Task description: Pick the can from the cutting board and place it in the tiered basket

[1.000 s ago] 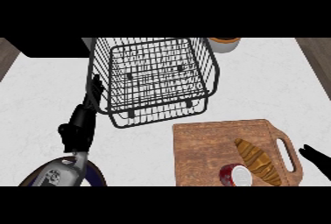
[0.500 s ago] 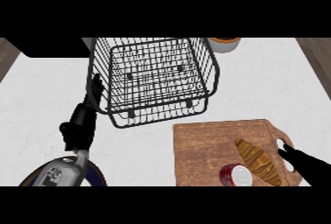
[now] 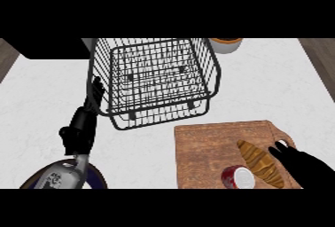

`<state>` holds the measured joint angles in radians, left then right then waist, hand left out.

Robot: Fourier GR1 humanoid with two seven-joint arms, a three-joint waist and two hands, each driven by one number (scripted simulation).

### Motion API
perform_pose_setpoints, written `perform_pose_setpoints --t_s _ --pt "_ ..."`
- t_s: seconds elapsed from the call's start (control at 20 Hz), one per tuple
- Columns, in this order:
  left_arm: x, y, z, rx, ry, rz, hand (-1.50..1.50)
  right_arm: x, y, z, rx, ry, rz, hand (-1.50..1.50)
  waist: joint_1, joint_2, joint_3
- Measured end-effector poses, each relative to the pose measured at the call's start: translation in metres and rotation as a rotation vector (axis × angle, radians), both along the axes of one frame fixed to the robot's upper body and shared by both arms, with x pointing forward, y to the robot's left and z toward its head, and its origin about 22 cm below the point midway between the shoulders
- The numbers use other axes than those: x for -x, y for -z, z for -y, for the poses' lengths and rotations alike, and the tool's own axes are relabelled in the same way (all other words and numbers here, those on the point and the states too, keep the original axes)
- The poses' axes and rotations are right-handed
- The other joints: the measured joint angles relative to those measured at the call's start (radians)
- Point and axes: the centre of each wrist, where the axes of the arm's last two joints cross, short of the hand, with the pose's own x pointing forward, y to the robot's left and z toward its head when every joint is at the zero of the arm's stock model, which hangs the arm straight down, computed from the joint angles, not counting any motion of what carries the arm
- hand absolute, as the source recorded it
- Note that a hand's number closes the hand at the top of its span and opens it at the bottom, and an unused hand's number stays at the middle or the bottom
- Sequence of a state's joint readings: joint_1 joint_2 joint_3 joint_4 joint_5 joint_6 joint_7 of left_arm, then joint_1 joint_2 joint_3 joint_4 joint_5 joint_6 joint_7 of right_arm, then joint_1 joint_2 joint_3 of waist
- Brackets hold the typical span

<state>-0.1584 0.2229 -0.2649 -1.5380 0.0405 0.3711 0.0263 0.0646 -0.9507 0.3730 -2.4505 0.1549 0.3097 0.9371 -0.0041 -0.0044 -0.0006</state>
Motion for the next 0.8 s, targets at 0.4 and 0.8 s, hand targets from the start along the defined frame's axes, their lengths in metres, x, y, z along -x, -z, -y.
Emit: perform_pose_setpoints --t_s 0.4,0.8 --pt "-0.002 -0.003 -0.002 -0.003 0.000 0.002 0.00 -0.003 0.024 0.000 0.010 0.048 -0.017 -1.50 -0.006 0.001 0.001" --pt "0.002 0.001 -0.002 0.000 -0.004 0.008 0.00 0.004 0.054 -0.008 0.006 0.031 0.018 -1.50 -0.003 0.002 0.001"
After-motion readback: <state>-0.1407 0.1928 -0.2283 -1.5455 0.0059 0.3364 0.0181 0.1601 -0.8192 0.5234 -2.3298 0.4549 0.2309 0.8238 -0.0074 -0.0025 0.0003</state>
